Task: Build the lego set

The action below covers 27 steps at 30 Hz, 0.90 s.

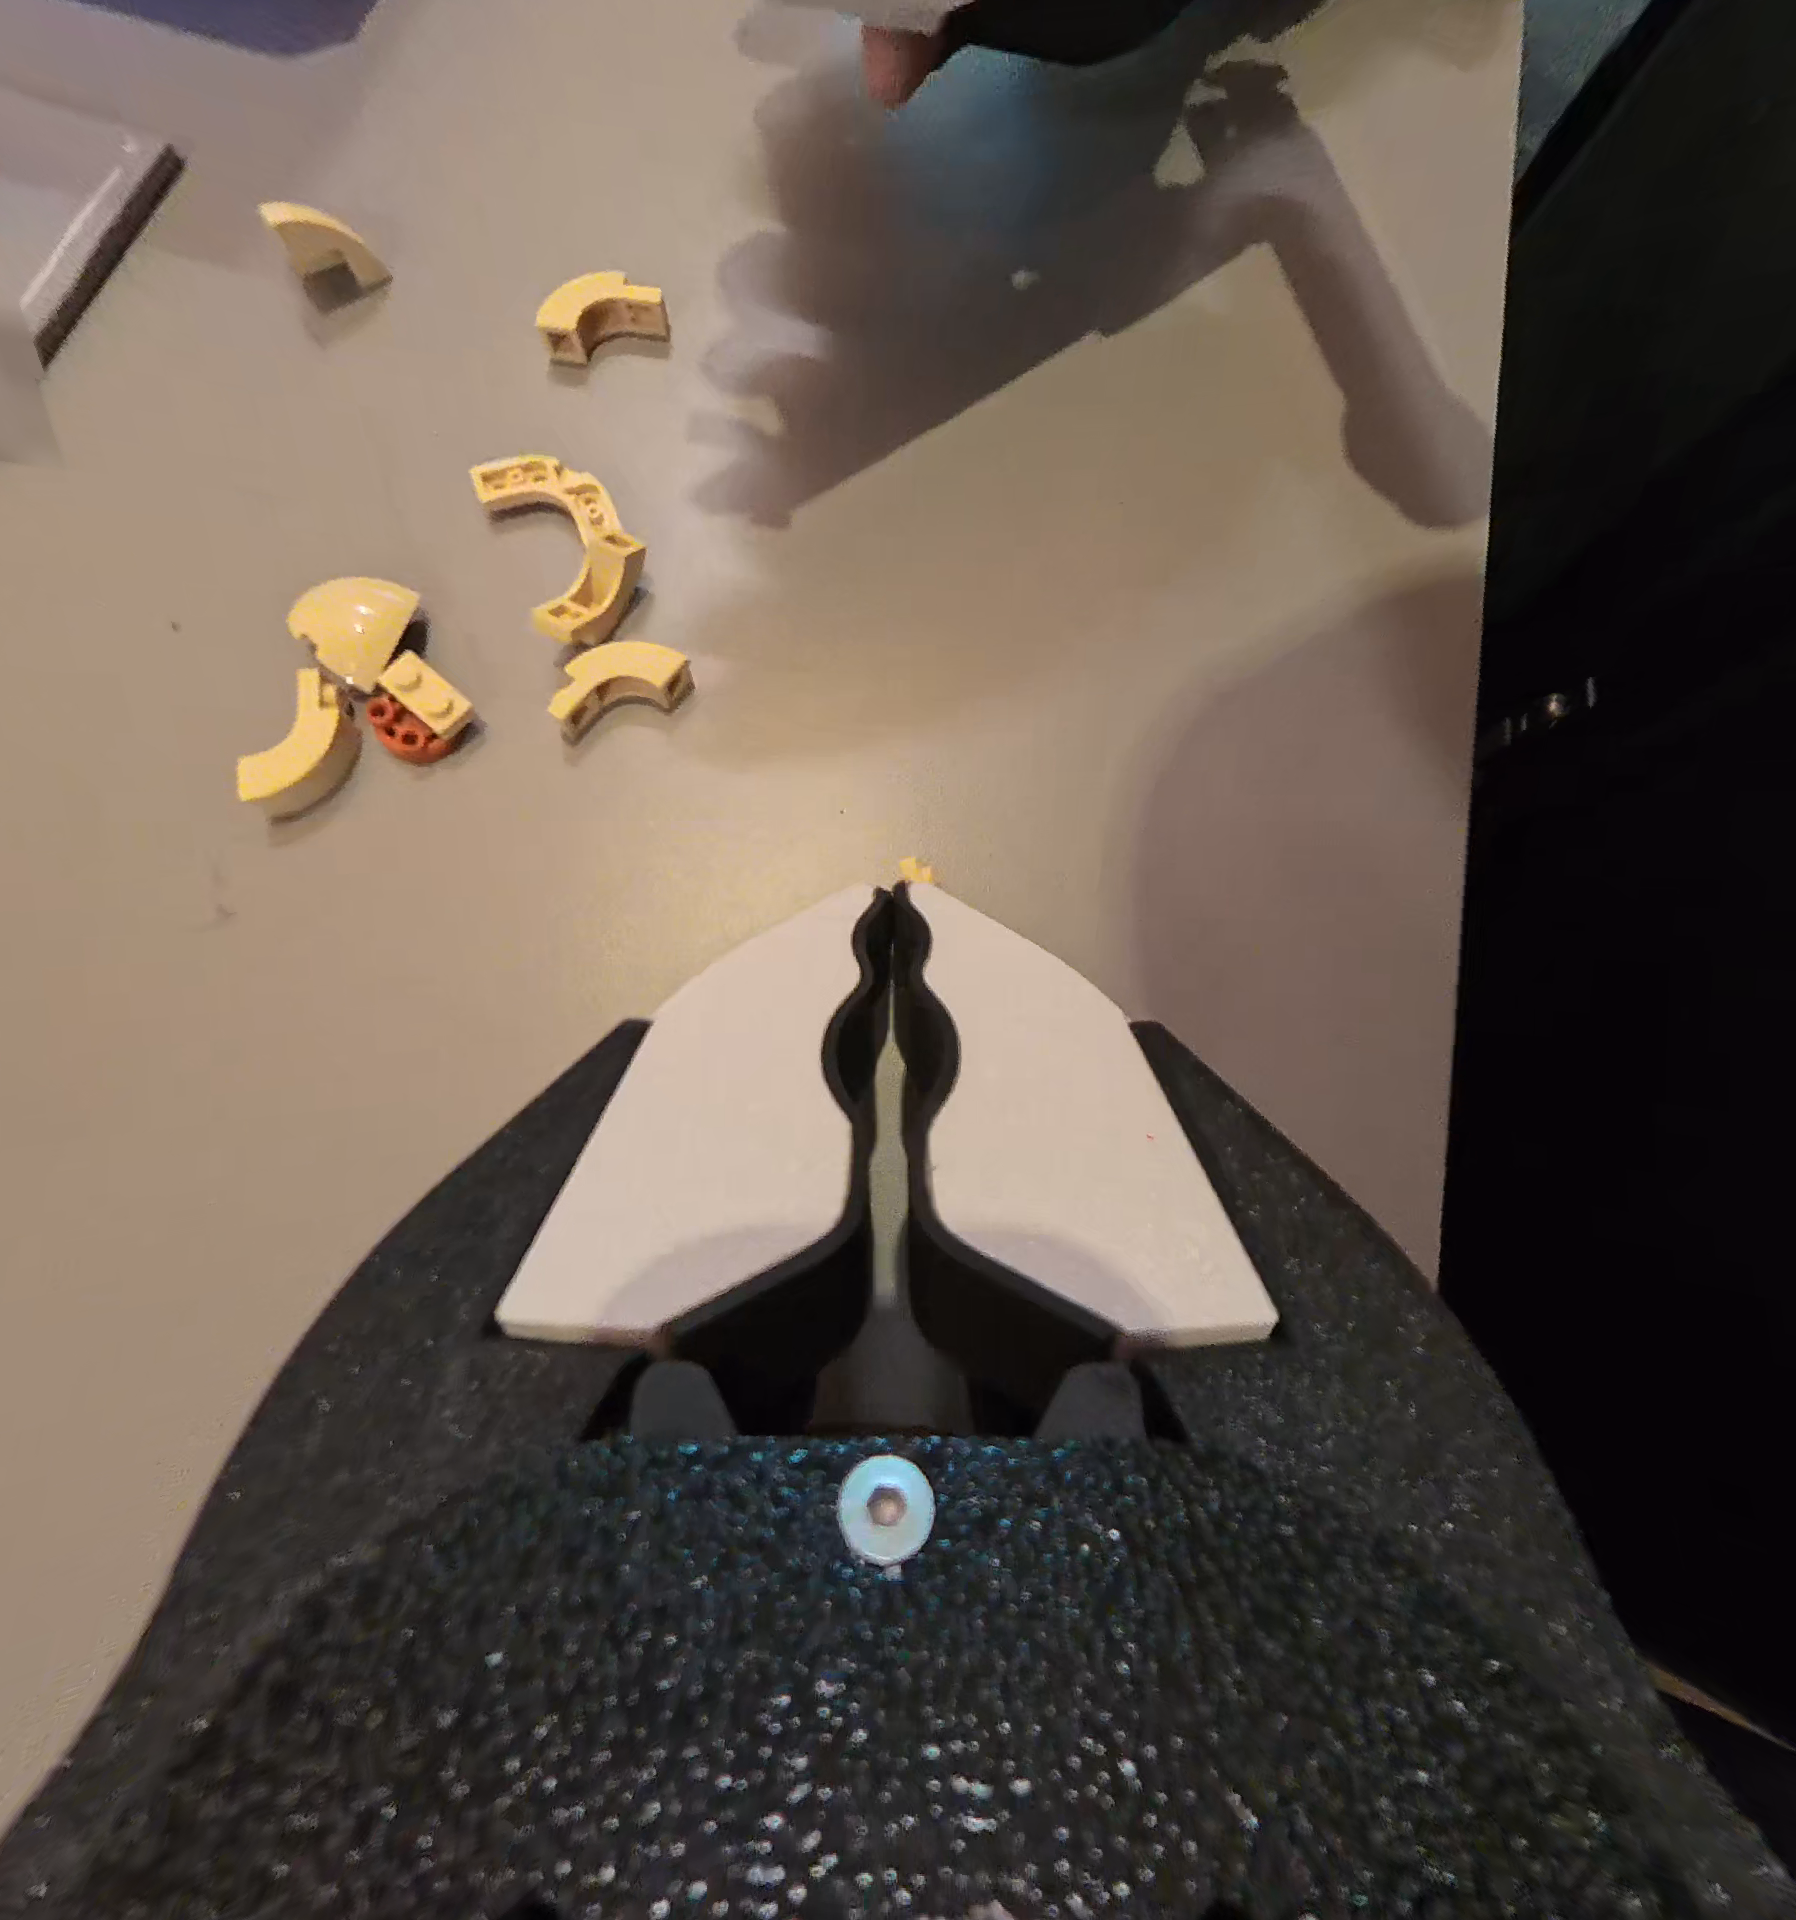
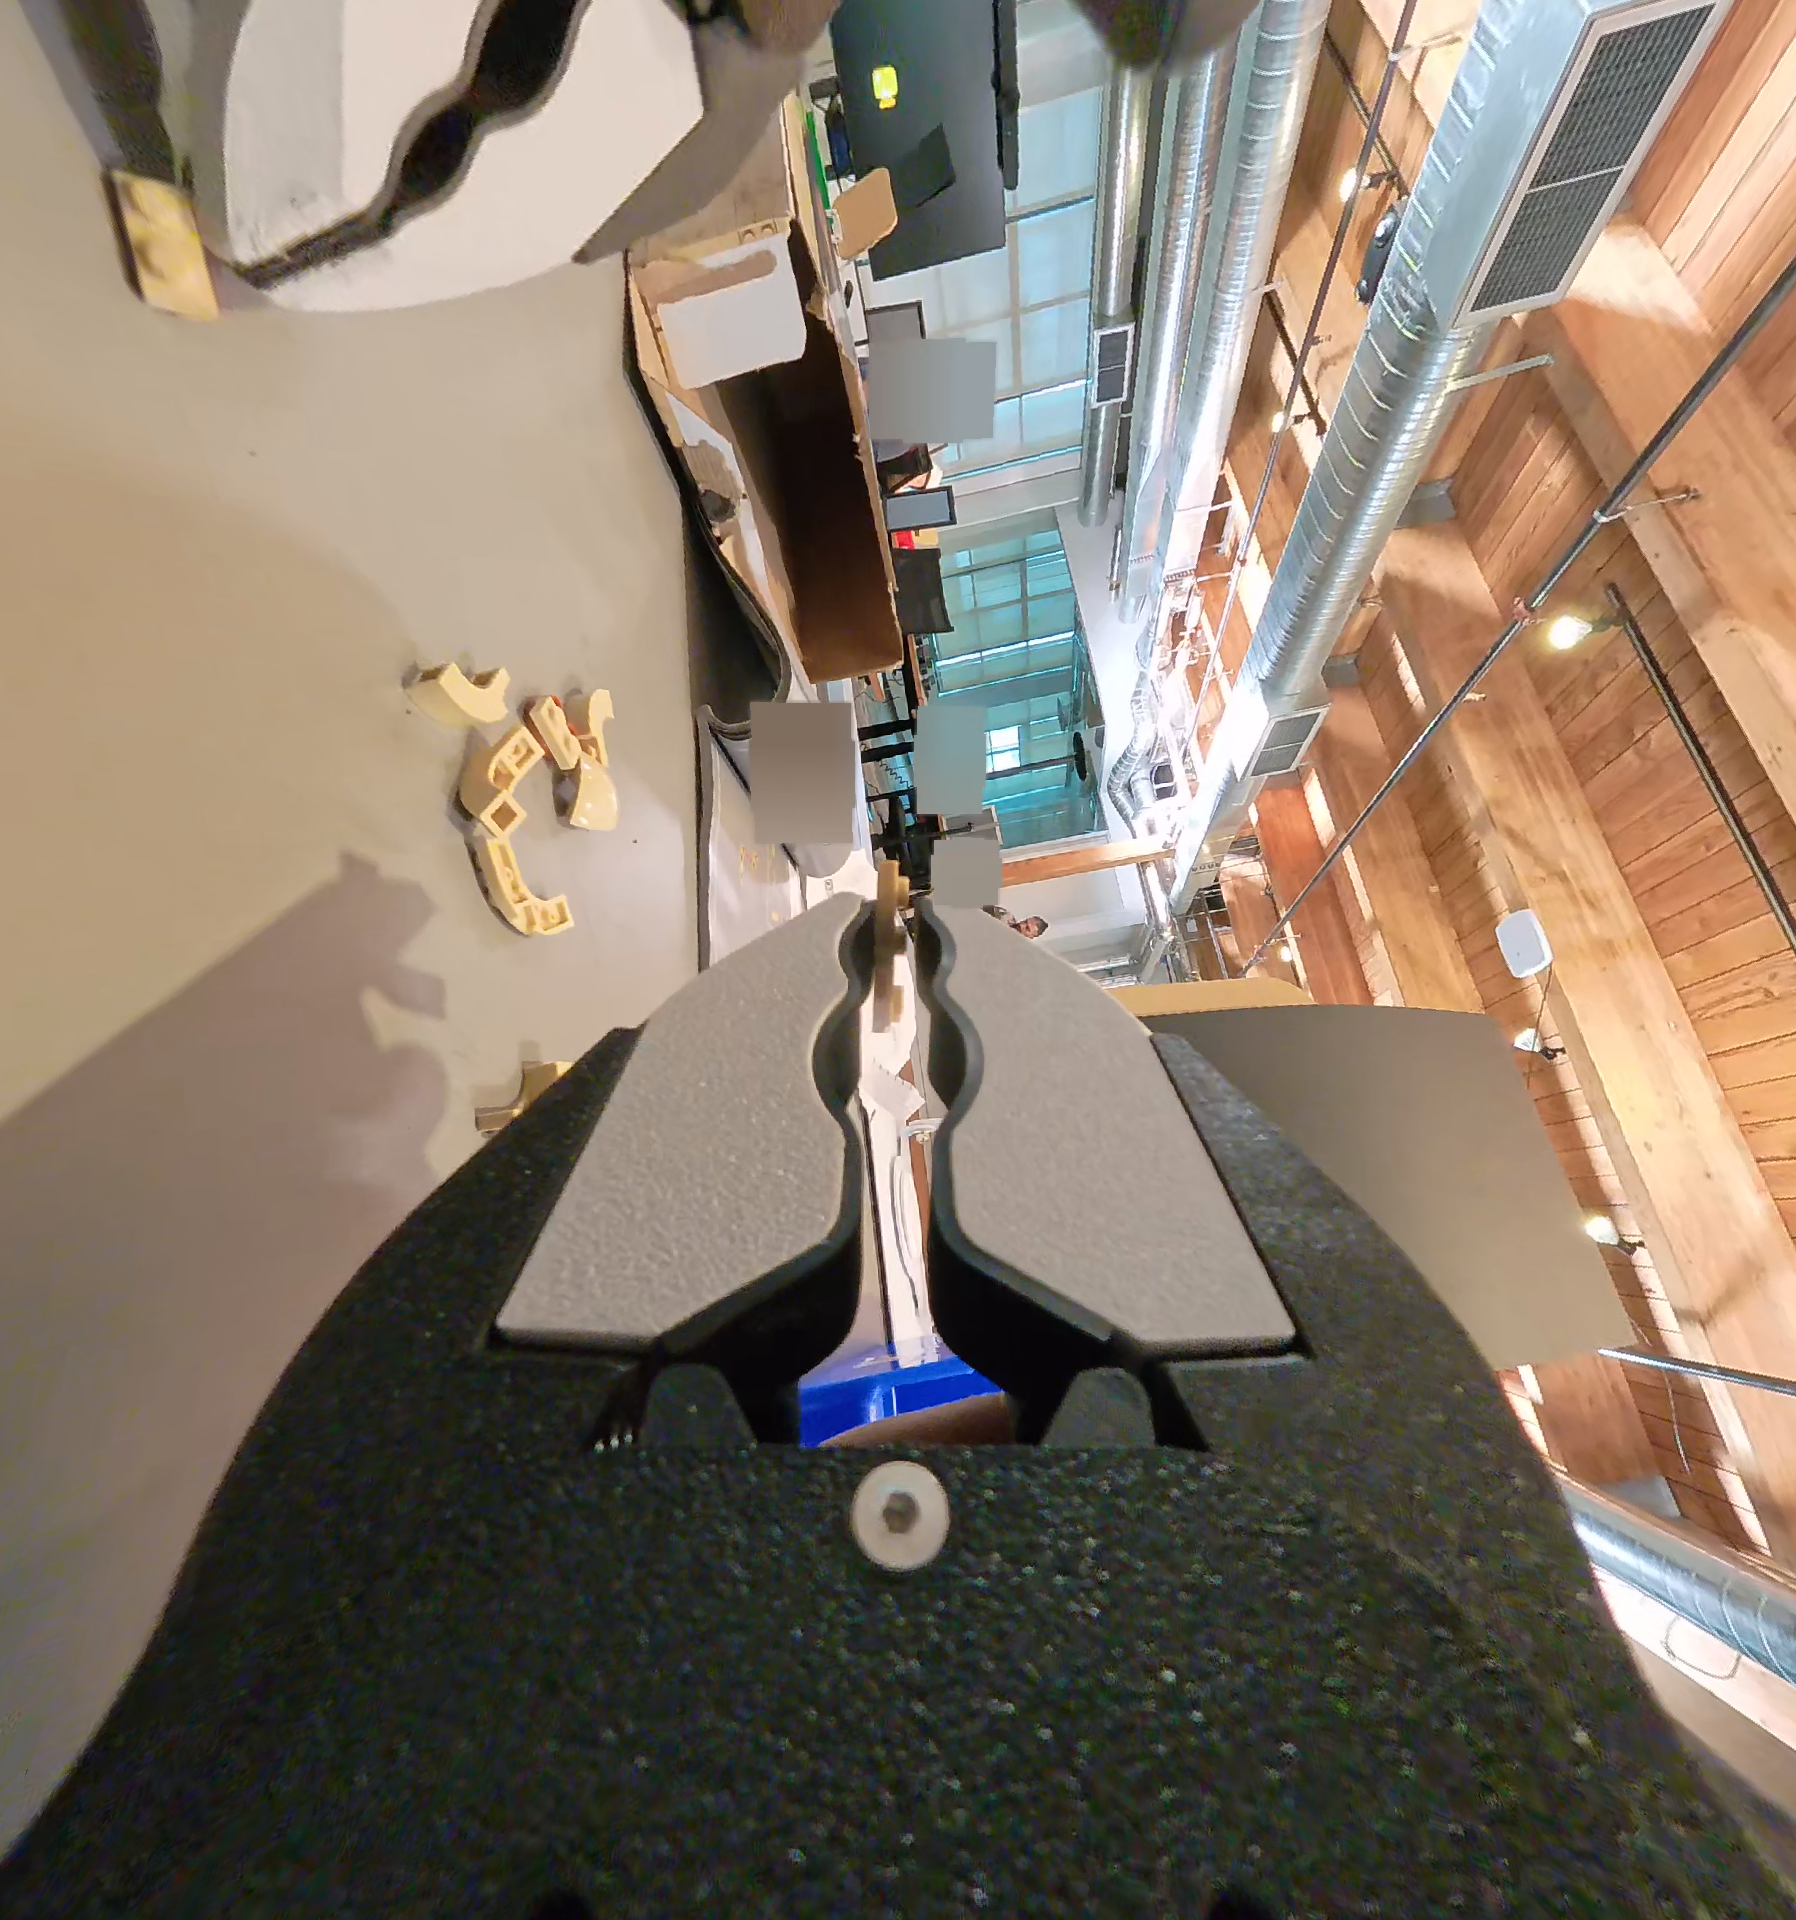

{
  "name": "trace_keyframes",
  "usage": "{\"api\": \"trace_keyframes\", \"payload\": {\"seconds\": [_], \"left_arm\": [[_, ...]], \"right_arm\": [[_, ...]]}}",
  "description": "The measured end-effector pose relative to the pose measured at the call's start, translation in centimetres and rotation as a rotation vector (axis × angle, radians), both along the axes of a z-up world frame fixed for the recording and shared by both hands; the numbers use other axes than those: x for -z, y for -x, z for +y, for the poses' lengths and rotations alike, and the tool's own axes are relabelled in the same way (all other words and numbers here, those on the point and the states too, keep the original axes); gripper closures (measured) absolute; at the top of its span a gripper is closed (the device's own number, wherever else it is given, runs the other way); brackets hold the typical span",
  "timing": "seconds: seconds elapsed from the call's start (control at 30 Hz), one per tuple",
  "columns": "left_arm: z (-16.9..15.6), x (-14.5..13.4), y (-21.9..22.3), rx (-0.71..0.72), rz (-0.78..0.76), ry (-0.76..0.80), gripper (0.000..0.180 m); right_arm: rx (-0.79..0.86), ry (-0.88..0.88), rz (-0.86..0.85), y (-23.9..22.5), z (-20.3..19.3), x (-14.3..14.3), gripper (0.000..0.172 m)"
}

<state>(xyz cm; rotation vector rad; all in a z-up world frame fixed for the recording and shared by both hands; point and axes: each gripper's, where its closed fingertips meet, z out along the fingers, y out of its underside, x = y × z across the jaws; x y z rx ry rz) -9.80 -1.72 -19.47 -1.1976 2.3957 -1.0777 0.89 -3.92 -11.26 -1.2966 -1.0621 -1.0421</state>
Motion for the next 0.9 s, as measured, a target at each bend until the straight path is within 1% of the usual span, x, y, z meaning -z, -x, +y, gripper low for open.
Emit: {"api": "trace_keyframes", "payload": {"seconds": [0.1, 0.2, 0.33, 0.43, 0.53, 0.67, 0.8, 0.9], "left_arm": [[0.5, 0.2, -0.2, -0.045, 0.037, 0.038, 0.180], [1.3, 0.4, -0.5, -0.072, 0.017, -0.014, 0.180], [0.3, -0.2, 0.2, -0.012, -0.038, -0.022, 0.170], [-0.1, 0.0, 0.5, -0.008, -0.024, -0.047, 0.164], [0.0, 0.8, 0.6, -0.006, 0.000, -0.105, 0.165], [-0.4, 0.9, 0.4, 0.000, -0.002, -0.111, 0.173], [-1.0, 0.9, 0.0, 0.008, 0.001, -0.080, 0.174], [-1.6, 0.3, -0.4, 0.013, -0.003, -0.010, 0.174]], "right_arm": [[-0.002, 0.001, 0.001, 0.0, 0.0, 0.0, 0.165], [-0.002, 0.001, 0.002, 0.0, 0.0, 0.0, 0.165], [-0.006, -0.001, 0.004, 0.0, 0.0, -0.1, 0.165], [-0.010, 0.002, 0.003, 0.1, 0.0, 0.1, 0.166], [-0.015, -0.006, -0.004, 0.3, -0.1, -0.1, 0.167], [-0.017, -0.014, -0.008, 0.3, -0.1, -0.2, 0.167], [-0.022, -0.016, -0.008, 0.5, -0.2, -0.2, 0.167], [-0.026, -0.022, -0.009, 0.6, -0.2, -0.3, 0.166]]}}
